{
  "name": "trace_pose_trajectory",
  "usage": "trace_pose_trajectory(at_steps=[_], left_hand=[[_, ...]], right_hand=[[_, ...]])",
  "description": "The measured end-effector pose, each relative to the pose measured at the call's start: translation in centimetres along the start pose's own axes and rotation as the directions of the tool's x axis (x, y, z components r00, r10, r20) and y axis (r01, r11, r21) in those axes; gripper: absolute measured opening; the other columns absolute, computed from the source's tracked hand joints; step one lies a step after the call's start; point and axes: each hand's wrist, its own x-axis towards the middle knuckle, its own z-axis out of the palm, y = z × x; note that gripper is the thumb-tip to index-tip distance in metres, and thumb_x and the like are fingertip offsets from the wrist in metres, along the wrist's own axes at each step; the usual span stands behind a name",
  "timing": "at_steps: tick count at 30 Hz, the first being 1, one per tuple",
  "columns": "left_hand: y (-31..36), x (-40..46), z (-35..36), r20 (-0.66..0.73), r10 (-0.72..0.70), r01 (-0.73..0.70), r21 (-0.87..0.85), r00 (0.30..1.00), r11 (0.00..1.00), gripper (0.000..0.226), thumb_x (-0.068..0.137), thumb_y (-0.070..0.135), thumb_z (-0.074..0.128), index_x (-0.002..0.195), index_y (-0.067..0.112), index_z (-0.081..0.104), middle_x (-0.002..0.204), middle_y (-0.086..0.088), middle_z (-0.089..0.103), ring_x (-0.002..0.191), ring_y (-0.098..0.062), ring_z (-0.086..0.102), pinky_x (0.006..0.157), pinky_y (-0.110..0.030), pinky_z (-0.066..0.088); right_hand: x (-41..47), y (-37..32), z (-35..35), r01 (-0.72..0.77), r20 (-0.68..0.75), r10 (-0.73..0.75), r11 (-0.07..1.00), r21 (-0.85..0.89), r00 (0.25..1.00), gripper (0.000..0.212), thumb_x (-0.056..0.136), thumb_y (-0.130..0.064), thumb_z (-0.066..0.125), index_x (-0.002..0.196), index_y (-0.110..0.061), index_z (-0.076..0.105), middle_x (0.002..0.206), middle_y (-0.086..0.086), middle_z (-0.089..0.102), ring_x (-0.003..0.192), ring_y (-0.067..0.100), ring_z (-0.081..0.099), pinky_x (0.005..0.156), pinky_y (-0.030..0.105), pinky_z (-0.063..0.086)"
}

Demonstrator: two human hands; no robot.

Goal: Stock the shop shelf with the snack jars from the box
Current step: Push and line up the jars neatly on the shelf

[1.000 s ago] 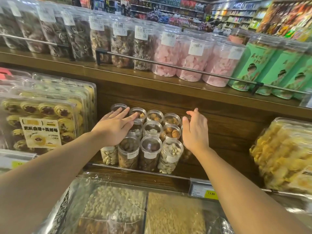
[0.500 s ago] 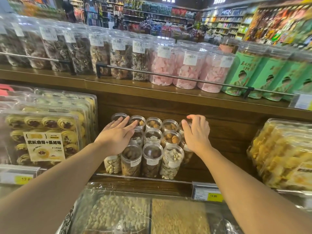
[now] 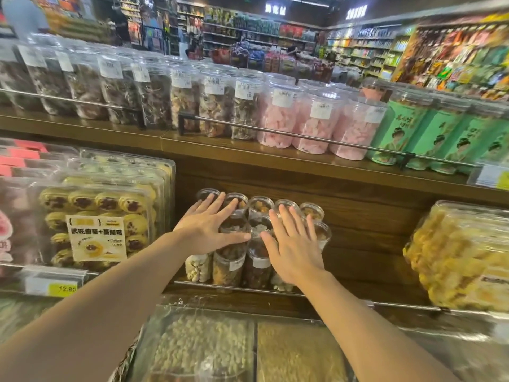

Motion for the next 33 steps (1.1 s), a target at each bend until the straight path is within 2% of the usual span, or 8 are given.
trace_pose_trajectory(at_steps=[6,15,18,22,26,29,31,33], left_hand=[[-0.4,0.4,0.3,-0.026,0.033,-0.033,-0.015,0.999,0.999,0.097,0.079,0.091,0.018,0.159,0.042,-0.007,0.167,0.009,-0.02,0.151,-0.011,-0.024,0.114,-0.031,-0.019],[-0.6,0.9,0.7,-0.032,0.045,-0.046,-0.017,0.998,0.999,0.08,0.093,0.08,0.018,0.161,0.041,0.002,0.166,0.014,-0.014,0.152,-0.009,-0.021,0.12,-0.034,-0.012],[-0.9,0.9,0.8,-0.023,0.048,-0.048,-0.023,0.999,0.999,0.068,0.1,0.07,0.012,0.16,0.042,0.0,0.165,0.016,-0.016,0.147,-0.003,-0.025,0.119,-0.033,-0.014],[-1.0,1.1,0.9,-0.042,0.056,-0.058,-0.036,0.998,0.998,0.063,0.102,0.064,0.008,0.16,0.041,-0.001,0.166,0.016,-0.015,0.149,-0.006,-0.025,0.121,-0.034,-0.014],[-1.0,0.7,0.9,-0.051,0.063,-0.064,-0.031,0.997,0.997,0.074,0.095,0.076,0.01,0.16,0.041,0.0,0.165,0.016,-0.016,0.151,-0.01,-0.023,0.124,-0.038,-0.011],[-1.0,0.8,0.8,-0.06,0.06,-0.063,-0.057,0.996,0.996,0.07,0.098,0.071,0.007,0.16,0.04,-0.002,0.167,0.014,-0.016,0.151,-0.01,-0.024,0.125,-0.039,-0.009],[-1.0,0.8,0.7,-0.041,0.085,-0.085,-0.003,0.996,0.996,0.073,0.095,0.067,-0.003,0.161,0.036,-0.005,0.167,0.01,-0.017,0.151,-0.014,-0.025,0.126,-0.042,-0.007],[-1.1,0.7,0.8,-0.036,0.11,-0.109,0.044,0.993,0.993,0.075,0.091,0.06,-0.009,0.161,0.032,-0.007,0.168,0.007,-0.018,0.152,-0.018,-0.025,0.126,-0.044,-0.004]], right_hand=[[0.2,0.2,0.2,0.0,0.016,-0.001,1.0,0.016,1.0,0.065,0.102,-0.06,-0.003,0.161,-0.03,-0.007,0.167,-0.007,-0.014,0.151,0.016,-0.024,0.123,0.046,-0.014],[0.4,0.2,-0.1,-0.009,0.115,0.004,0.999,0.039,0.993,0.068,0.099,-0.061,-0.006,0.159,-0.03,-0.012,0.166,-0.007,-0.019,0.15,0.014,-0.027,0.123,0.046,-0.015],[0.5,0.4,-1.0,-0.049,0.179,0.017,0.984,0.174,0.984,0.071,0.099,-0.065,-0.001,0.159,-0.029,-0.014,0.164,-0.009,-0.025,0.147,0.009,-0.032,0.122,0.045,-0.018],[0.3,1.3,-2.3,-0.159,0.064,0.146,0.882,0.443,0.987,0.078,0.095,-0.07,0.006,0.162,-0.031,0.0,0.168,-0.013,-0.011,0.15,0.005,-0.023,0.122,0.045,-0.017],[-1.0,1.2,-3.2,-0.044,0.039,0.034,0.953,0.299,0.999,0.073,0.1,-0.064,0.014,0.163,-0.029,0.004,0.168,-0.012,-0.01,0.151,0.007,-0.021,0.123,0.047,-0.014],[-1.6,-0.4,-3.4,0.094,0.036,-0.102,0.977,0.193,0.994,0.077,0.1,-0.069,0.021,0.162,-0.03,-0.001,0.166,-0.012,-0.018,0.149,0.006,-0.028,0.123,0.049,-0.016],[-1.5,-2.0,-3.1,0.185,0.039,-0.193,0.97,0.156,0.98,0.083,0.096,-0.072,0.034,0.162,-0.034,0.001,0.165,-0.01,-0.022,0.148,0.008,-0.031,0.119,0.045,-0.023],[-1.2,-3.5,-3.0,0.26,0.028,-0.268,0.953,0.156,0.963,0.078,0.094,-0.062,0.052,0.16,-0.039,0.017,0.166,-0.008,-0.021,0.15,0.011,-0.029,0.118,0.044,-0.024]])
